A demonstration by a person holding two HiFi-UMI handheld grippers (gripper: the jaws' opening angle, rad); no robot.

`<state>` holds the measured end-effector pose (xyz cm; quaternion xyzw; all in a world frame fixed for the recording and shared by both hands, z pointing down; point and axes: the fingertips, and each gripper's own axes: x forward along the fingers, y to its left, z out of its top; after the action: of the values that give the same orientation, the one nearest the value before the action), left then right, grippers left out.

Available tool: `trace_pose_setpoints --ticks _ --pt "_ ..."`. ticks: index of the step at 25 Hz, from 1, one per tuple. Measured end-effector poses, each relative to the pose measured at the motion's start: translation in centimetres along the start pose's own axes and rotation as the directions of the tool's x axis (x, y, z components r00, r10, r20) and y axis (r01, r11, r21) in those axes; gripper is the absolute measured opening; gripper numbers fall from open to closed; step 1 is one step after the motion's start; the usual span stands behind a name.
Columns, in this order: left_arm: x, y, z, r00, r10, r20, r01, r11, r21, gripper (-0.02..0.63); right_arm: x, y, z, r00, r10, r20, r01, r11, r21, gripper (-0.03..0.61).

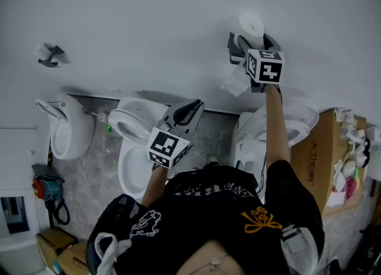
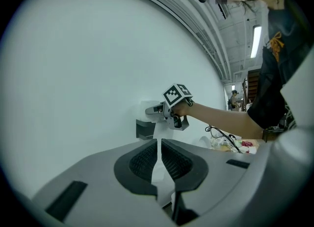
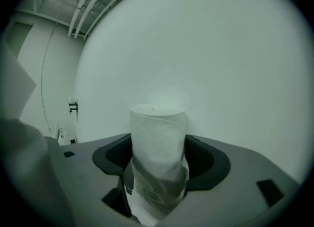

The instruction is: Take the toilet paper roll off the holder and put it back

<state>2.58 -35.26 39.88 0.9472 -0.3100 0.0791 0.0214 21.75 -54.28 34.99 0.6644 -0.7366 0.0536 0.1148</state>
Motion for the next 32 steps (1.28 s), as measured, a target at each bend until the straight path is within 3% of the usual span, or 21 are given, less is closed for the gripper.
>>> trace_pose_setpoints --ticks 13,19,26,32 --pt "-1.7 -1.0 -0.9 0.999 -0.026 -0.019 0.026 1.0 -0.008 0.038 -3.9 0.7 1.5 0.995 -0.029 0.1 0.034 0.998 -0.054 0.293" --pt "-2.5 -1.2 -1.3 0.999 -0.031 -0.018 0.031 0.999 -0.015 0.038 -7.8 2.6 2.3 0.989 0.025 0.144 -0.018 0.998 -0.055 0.29" --pt "-3.4 -1.7 -2.0 0.998 -0.055 -0.023 0.054 0.998 -0.033 0.038 -12.9 5.8 0.6 0.988 0.08 0.136 -0.074 0.996 -0.047 0.29" --pt "-4.0 -2.6 -2.7 0.995 -0.09 -0.034 0.089 0.995 -0.04 0.038 -16.2 8.0 -2.8 0.992 0.076 0.097 -0.078 0.997 0.01 0.29"
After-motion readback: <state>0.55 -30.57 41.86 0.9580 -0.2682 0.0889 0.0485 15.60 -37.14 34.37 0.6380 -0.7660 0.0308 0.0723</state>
